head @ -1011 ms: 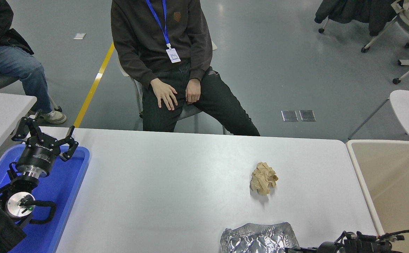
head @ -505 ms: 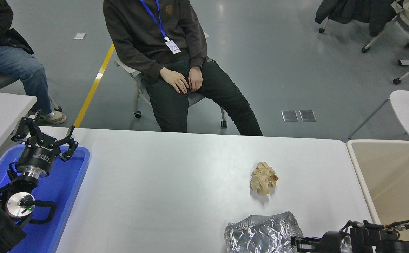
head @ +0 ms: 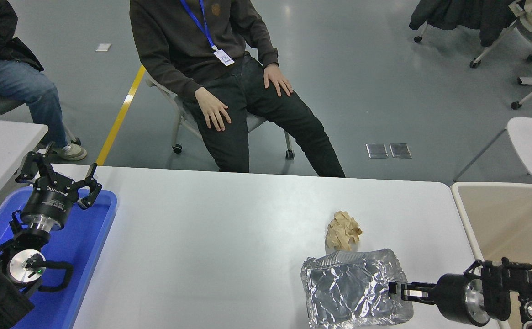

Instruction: Clean the table surface

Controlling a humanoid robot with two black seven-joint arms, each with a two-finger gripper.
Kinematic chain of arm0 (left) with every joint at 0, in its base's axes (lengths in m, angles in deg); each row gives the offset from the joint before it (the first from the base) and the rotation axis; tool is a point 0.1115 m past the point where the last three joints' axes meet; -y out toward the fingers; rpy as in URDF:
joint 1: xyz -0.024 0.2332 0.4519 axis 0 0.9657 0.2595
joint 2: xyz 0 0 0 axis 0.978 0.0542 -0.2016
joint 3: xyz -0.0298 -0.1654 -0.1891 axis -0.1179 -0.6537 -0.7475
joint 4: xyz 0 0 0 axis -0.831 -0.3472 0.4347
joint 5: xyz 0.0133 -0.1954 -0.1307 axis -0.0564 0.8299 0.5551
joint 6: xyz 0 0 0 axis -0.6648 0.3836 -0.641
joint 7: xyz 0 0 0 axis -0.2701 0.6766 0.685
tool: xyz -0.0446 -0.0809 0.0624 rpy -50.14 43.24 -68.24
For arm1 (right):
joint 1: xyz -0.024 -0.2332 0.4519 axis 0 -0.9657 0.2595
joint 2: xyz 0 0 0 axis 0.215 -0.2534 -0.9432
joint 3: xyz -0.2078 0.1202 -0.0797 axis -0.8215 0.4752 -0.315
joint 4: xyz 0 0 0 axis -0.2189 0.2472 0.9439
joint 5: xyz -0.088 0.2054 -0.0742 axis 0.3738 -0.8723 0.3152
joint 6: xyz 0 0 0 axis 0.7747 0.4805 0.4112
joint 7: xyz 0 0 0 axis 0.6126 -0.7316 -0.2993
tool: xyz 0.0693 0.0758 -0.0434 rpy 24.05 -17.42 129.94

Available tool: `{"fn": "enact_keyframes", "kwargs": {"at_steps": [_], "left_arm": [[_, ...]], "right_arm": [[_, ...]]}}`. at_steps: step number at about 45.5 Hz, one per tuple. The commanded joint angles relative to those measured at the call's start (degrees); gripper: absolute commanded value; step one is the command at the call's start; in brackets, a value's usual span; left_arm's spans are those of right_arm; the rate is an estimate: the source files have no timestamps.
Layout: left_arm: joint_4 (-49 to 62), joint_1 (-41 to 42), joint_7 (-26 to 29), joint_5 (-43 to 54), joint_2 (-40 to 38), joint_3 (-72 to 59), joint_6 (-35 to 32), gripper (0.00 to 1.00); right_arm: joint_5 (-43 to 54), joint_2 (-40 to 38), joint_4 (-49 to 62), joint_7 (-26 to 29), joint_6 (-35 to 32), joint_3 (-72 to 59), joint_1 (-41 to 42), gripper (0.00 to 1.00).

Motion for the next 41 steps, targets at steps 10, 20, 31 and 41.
{"fn": "enact_keyframes", "kwargs": {"at_steps": [10,20,31,41], "left_arm": [[0.0,0.0,0.0,0.0,0.0,0.0,0.0,1.00],[0.0,0.0,0.0,0.0,0.0,0.0,0.0,1.00],[0.0,0.0,0.0,0.0,0.0,0.0,0.0,1.00],[0.0,0.0,0.0,0.0,0.0,0.0,0.0,1.00]], "right_arm": [[-8.1,-7.0,-2.1,-3.1,-4.8,3.2,6.5,0.00],[-12.6,-10.4,-2.1,-3.5,-7.8,7.2,9.9,0.00],[-13.7,-13.6,-2.1,-3.5,-11.2,11.6,11.1,0.00],[-13.8,-16.5,-2.0,-3.6,-11.3,11.7,11.1,0.00]]}}
